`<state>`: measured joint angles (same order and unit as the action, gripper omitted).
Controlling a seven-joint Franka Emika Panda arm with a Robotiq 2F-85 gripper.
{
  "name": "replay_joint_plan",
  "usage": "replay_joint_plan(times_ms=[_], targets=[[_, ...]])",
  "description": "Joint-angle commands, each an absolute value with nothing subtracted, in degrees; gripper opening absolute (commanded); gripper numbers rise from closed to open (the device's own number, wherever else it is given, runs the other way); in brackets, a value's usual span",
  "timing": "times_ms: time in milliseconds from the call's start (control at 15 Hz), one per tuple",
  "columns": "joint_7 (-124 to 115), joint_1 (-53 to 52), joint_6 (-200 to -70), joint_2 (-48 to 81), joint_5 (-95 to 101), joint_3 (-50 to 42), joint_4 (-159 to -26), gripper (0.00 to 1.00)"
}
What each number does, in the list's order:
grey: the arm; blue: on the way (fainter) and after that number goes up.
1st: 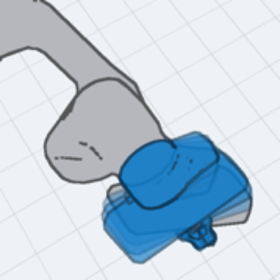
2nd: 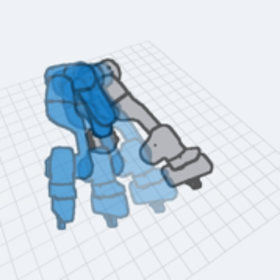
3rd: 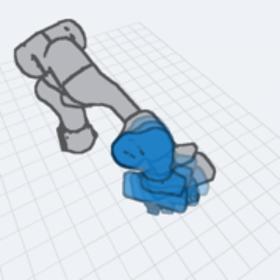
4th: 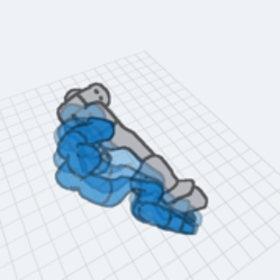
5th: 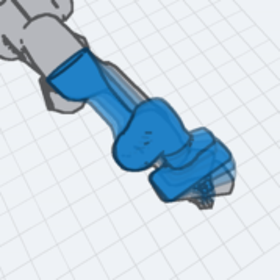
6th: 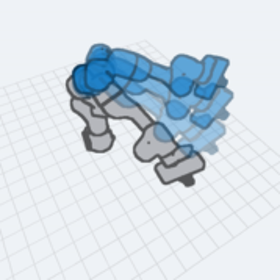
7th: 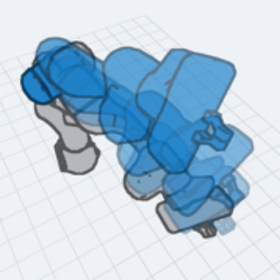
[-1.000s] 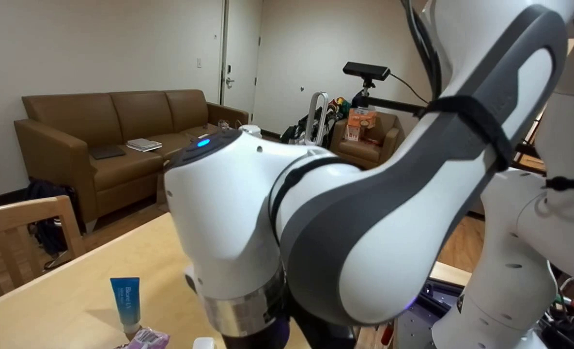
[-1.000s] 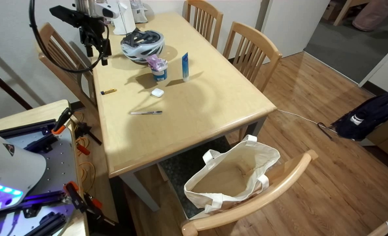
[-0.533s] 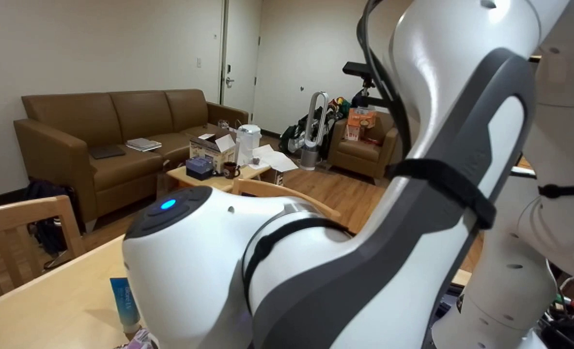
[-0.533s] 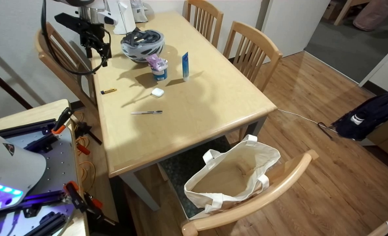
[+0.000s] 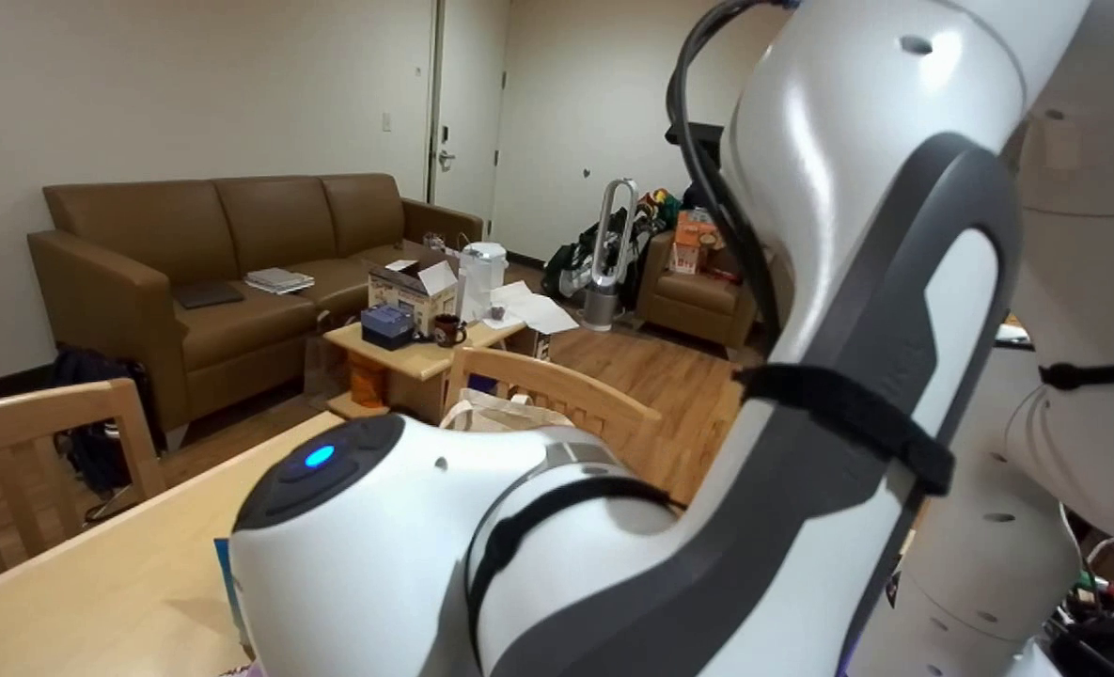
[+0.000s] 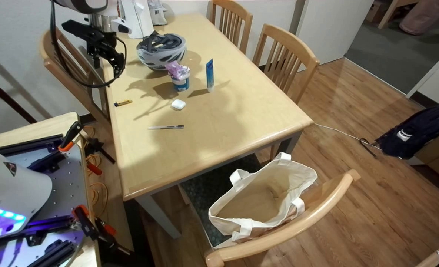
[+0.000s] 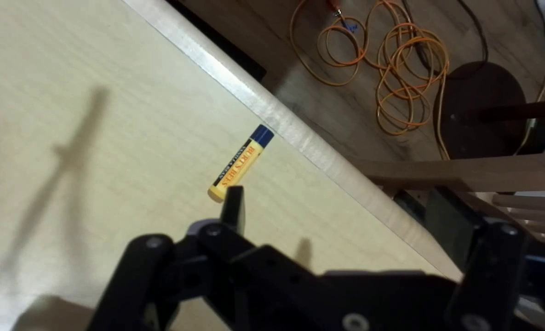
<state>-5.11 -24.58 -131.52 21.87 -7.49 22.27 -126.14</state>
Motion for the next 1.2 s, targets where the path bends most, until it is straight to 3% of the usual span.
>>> replay_joint_plan(times_ms=[0, 467, 800, 1133], targets=[[-13.32, -27.23, -134.58, 24.06, -7.99, 21.28, -126.68, 1.00], [-38.49, -35.98, -142.89, 22.93, -1.61, 14.32, -129.11, 1.00], [-58.39, -43.93, -139.08, 23.32, 7.62, 7.46, -130.22, 1.00], [-70.27, -44.87, -142.53, 26.26, 6.75, 7.16, -130.90, 1.00]])
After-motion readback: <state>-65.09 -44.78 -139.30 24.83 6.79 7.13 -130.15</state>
